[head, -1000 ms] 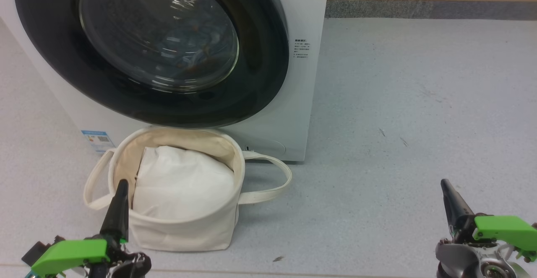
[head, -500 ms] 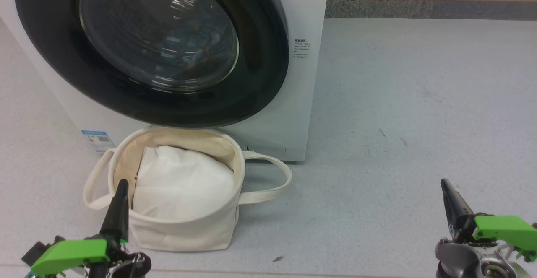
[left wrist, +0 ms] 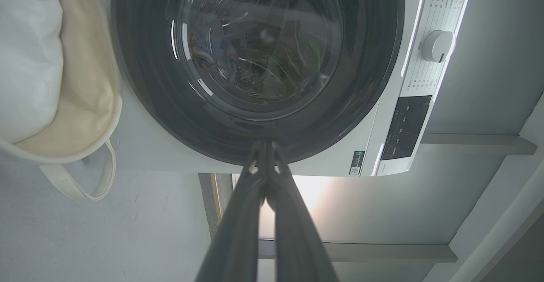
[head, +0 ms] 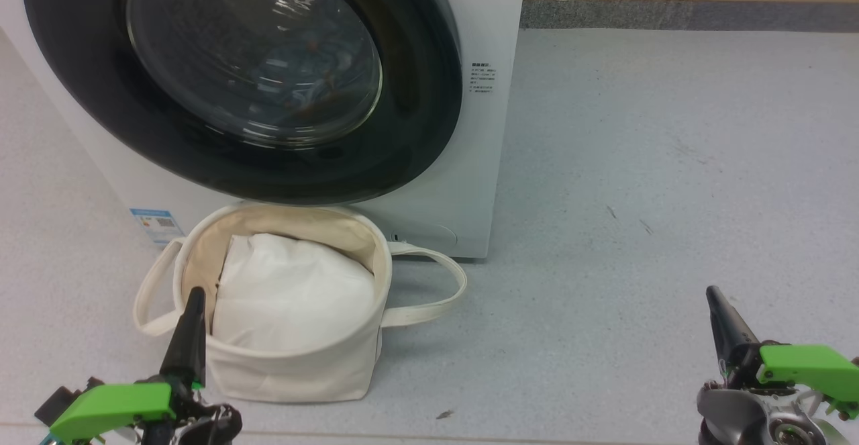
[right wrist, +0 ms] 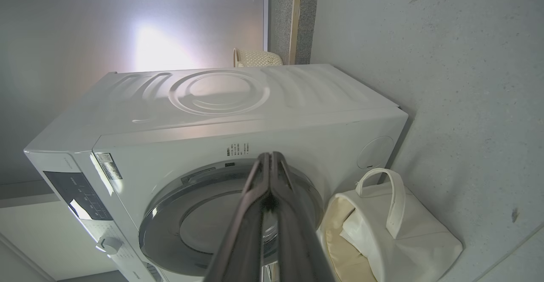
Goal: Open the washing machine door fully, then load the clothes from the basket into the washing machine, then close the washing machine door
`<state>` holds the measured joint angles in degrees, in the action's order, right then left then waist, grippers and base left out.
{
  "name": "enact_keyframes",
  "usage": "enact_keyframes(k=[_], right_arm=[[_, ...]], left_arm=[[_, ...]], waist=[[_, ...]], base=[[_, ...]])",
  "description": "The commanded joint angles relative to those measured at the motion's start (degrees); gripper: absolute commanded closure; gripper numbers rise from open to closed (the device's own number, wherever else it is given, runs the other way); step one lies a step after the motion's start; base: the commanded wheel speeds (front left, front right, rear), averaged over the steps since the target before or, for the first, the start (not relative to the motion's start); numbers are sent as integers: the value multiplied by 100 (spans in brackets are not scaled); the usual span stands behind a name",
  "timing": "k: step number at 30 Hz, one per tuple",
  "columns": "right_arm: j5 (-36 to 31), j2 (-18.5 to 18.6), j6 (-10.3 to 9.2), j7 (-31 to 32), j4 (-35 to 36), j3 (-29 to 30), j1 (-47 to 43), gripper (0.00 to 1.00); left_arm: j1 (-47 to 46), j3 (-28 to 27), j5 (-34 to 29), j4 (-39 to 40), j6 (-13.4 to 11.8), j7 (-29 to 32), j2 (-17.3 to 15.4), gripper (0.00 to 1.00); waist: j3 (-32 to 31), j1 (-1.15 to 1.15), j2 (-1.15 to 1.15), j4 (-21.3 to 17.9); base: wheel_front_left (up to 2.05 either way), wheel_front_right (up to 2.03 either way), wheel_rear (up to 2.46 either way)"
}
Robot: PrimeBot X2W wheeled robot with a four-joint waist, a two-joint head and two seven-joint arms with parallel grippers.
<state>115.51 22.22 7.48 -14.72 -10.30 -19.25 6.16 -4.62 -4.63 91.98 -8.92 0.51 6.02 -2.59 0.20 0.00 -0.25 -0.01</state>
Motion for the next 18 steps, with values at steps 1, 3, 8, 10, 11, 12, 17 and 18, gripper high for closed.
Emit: enact_keyframes(k=[1,3,8,10,11,12,17,18], right_arm=[[7,169,1,-28,194,-56,239,100],[6,168,1,-28,193,-54,238,100],[3,165,1,-28,191,-51,238,100],[2,164,1,-28,191,-50,238,100],[1,164,1,-28,190,-49,238,100],[1,163,1,-28,190,-49,238,100],[-1,162,1,-28,189,-47,237,100],[-1,161,1,-28,189,-47,237,100]], left_arm=[[-105,-202,18,245,-5,36,-29,100],[-105,-202,18,245,-5,36,-29,100],[-105,-202,18,245,-5,36,-29,100],[-105,-202,18,245,-5,36,-29,100],[-105,-202,18,245,-5,36,-29,100],[-105,-202,18,245,-5,36,-29,100],[-105,-202,19,245,-5,36,-29,100],[-105,-202,19,245,-5,36,-29,100]], waist=[[0,0,0,0],[0,0,0,0],[0,0,0,0],[0,0,0,0],[0,0,0,0],[0,0,0,0],[0,0,0,0],[0,0,0,0]], base=[[0,0,0],[0,0,0],[0,0,0],[0,0,0],[0,0,0],[0,0,0],[0,0,0],[0,0,0]])
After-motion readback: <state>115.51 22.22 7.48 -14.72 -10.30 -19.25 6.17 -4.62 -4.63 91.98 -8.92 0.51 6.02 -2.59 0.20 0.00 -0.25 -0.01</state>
